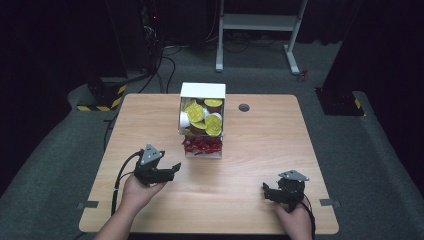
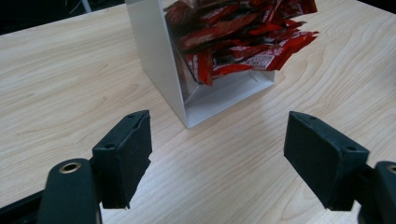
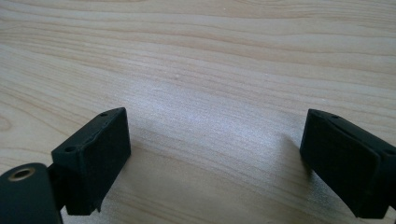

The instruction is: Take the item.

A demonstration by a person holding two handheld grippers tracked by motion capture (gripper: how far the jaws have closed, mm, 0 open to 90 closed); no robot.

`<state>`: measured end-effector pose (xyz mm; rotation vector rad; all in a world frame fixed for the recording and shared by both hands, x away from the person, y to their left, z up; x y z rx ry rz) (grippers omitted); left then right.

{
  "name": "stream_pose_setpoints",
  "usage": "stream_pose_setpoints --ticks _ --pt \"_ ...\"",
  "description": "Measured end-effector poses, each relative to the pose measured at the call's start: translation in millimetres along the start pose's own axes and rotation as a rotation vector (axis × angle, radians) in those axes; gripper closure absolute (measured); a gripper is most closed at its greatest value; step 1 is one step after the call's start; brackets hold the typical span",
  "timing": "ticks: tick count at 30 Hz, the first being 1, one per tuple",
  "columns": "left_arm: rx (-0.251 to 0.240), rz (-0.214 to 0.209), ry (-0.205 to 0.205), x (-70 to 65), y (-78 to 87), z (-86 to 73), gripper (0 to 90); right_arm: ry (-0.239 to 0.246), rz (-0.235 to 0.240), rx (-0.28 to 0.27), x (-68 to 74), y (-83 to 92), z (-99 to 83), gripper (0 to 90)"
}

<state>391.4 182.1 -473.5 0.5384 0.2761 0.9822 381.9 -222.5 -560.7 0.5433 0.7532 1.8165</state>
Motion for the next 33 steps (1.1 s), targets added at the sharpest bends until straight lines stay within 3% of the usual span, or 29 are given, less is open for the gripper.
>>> stream_pose_setpoints --ticks 7,22,28,33 --pt "-0.011 -0.027 0.026 0.1 -6.6 5.4 23.1 0.004 0.002 0.000 0.1 0.0 0.0 8.5" --pt "-0.032 -0.016 -0.001 -2.8 -17.2 16.8 24.4 0.003 0.002 0.000 0.2 0.0 0.0 8.5" --pt "-0.043 -0.031 0.027 -1.9 -24.7 18.8 28.2 0.003 0.002 0.000 0.2 0.0 0.0 8.5" --pt "-0.048 -0.016 0.022 0.4 -29.6 21.2 30.3 0.003 0.002 0.000 0.2 0.0 0.0 8.5"
Point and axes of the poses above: each handheld gripper's, and its own axes: y roughly backward along the jaws, z roughly out of its top, x roughly to its left, the point moved 5 cm from there along -y, roughly forward along the jaws, and after that the axes turned 2 degrees about z, right-handed, at the moved point
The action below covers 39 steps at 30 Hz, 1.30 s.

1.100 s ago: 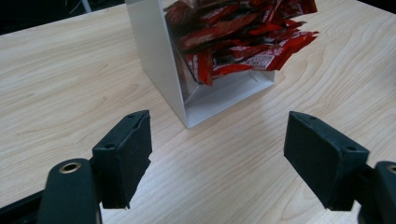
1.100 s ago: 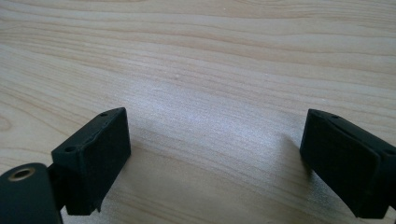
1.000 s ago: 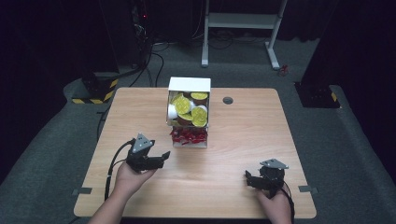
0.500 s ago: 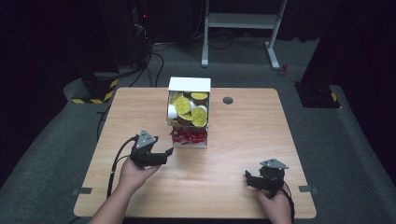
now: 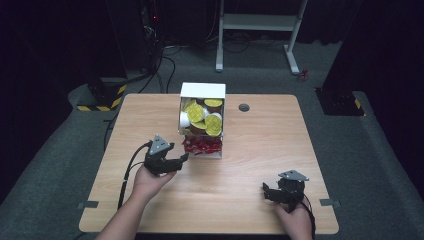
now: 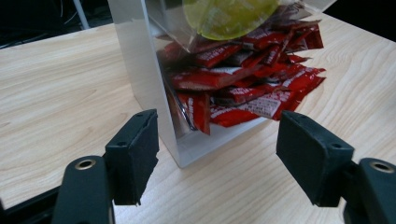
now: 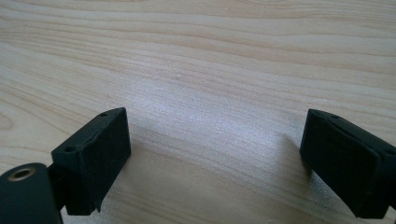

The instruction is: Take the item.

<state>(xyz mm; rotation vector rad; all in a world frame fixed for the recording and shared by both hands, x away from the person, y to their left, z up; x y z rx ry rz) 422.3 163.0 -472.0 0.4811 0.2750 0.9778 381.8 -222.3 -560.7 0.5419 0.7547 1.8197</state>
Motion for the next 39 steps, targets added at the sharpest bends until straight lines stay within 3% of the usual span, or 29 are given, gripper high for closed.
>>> stream_pose_setpoints --ticks 22,31,39 --pt "0.000 0.007 -0.064 -1.0 -19.4 17.2 42.3 0.002 0.002 0.000 -0.1 0.1 -0.1 8.5" --pt "-0.014 0.004 -0.085 -1.1 -21.6 17.5 55.3 0.003 0.002 0.000 -0.1 0.1 -0.1 8.5" --pt "-0.026 0.035 -0.121 -4.9 -20.8 17.5 67.3 0.002 0.002 0.000 -0.1 0.1 -0.1 8.5"
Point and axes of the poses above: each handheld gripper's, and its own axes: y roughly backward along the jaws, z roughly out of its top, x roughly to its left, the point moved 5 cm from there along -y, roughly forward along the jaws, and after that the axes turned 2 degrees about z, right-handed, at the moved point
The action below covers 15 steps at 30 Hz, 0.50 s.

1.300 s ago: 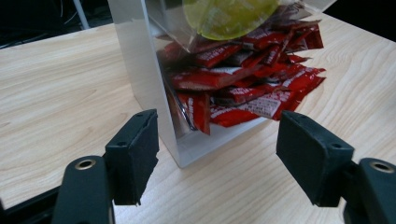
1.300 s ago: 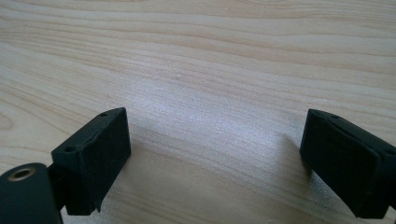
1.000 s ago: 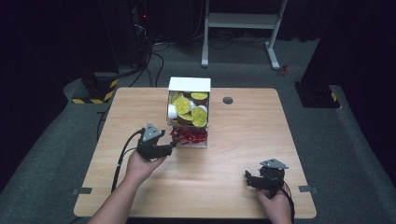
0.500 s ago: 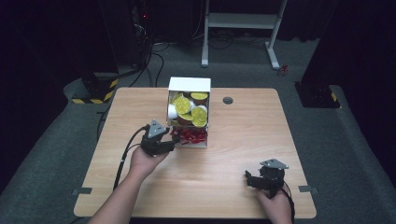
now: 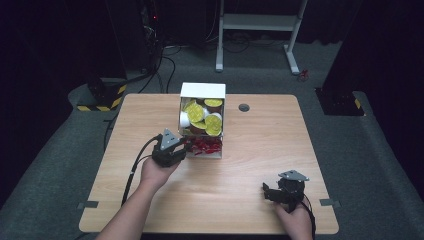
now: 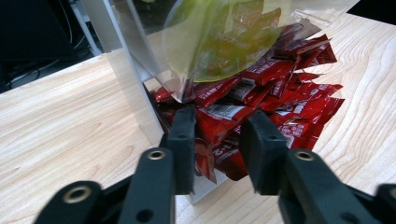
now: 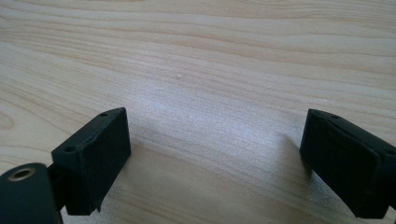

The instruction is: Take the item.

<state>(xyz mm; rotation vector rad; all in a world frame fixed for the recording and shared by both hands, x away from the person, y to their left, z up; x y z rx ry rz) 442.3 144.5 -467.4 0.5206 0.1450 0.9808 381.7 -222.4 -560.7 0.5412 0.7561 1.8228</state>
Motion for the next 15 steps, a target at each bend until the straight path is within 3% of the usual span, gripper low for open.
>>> stream_pose_setpoints --ticks 7,15 --pt "-0.010 0.011 -0.018 -1.2 0.5 -1.8 75.5 0.000 0.000 0.000 0.0 0.0 0.0 8.5" --pt "-0.032 0.007 0.002 1.6 6.3 -4.2 83.9 0.000 0.000 0.000 0.0 0.0 0.0 8.5"
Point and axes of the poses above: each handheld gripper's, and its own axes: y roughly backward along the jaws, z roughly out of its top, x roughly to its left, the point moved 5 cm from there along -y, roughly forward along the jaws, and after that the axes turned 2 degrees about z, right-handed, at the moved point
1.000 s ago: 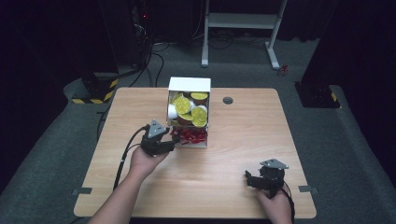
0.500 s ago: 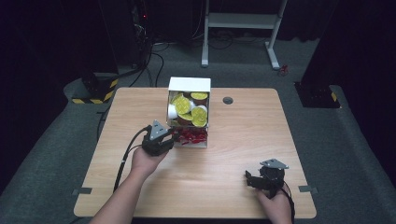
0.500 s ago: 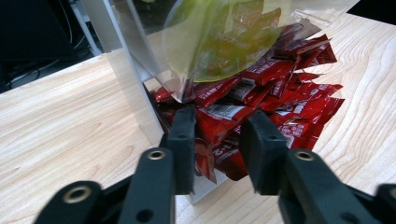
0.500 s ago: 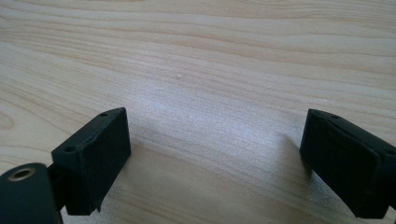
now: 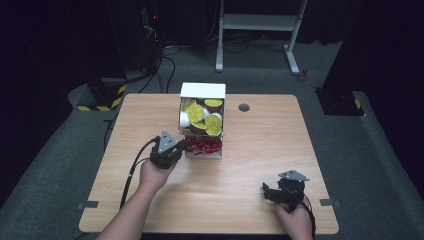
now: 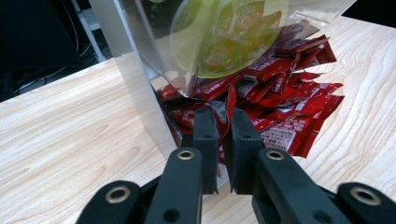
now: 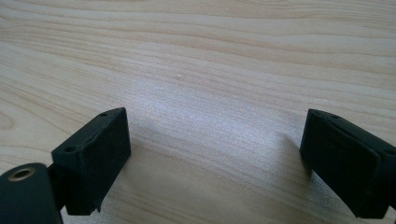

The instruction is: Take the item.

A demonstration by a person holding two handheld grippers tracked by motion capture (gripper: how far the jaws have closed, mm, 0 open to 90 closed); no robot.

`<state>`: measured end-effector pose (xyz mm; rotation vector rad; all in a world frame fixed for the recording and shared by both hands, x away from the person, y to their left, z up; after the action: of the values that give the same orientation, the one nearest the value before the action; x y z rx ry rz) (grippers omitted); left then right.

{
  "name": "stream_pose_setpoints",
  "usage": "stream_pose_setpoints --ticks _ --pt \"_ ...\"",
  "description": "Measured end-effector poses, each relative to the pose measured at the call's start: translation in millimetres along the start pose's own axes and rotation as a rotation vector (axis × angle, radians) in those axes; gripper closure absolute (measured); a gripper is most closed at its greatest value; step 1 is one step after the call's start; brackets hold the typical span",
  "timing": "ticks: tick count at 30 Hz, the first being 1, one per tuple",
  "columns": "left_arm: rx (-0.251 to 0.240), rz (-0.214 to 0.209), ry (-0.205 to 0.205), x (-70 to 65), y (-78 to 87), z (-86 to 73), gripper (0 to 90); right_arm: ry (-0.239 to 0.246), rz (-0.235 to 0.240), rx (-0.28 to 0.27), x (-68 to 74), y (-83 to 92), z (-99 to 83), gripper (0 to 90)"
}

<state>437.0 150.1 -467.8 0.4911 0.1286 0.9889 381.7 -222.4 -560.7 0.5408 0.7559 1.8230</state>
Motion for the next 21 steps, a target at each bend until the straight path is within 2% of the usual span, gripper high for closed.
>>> stream_pose_setpoints --ticks 21 --pt "-0.045 -0.011 0.052 0.4 16.1 -3.1 84.3 0.001 0.000 0.000 -0.1 0.0 0.0 8.5"
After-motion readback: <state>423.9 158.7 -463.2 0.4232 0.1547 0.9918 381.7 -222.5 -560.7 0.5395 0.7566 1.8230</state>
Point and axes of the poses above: each handheld gripper's, and its own axes: y roughly backward along the jaws, z roughly out of its top, x roughly to its left, the point moved 5 cm from there along -y, roughly forward along the jaws, and after that the axes turned 2 degrees about z, right-handed, at the moved point
